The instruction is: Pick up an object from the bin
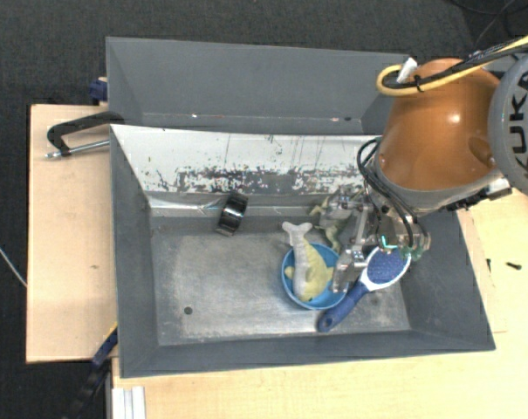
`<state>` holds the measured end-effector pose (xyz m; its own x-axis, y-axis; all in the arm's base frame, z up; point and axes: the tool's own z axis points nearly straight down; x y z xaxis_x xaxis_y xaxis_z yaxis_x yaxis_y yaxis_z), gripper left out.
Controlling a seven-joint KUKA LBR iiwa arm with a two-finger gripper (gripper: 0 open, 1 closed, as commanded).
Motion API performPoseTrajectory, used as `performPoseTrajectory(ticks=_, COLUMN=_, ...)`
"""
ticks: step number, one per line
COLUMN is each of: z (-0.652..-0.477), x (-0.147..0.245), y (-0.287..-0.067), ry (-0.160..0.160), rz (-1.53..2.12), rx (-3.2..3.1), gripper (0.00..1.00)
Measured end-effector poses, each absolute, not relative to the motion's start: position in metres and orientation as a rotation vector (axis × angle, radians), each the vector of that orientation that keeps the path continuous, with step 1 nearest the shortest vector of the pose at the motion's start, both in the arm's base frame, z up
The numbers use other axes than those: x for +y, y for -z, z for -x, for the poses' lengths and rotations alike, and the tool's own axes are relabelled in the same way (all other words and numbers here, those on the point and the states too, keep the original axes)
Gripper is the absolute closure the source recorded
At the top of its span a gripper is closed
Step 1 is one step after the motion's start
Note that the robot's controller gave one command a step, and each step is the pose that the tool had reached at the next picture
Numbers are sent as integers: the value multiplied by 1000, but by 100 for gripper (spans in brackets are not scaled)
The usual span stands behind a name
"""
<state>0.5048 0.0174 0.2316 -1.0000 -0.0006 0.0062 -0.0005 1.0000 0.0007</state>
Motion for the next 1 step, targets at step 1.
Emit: performPoseTrajectory(ticks=1, z=-536, x=-9, y=-98, ry=3, rz=-190, rx=-3145, gripper=0)
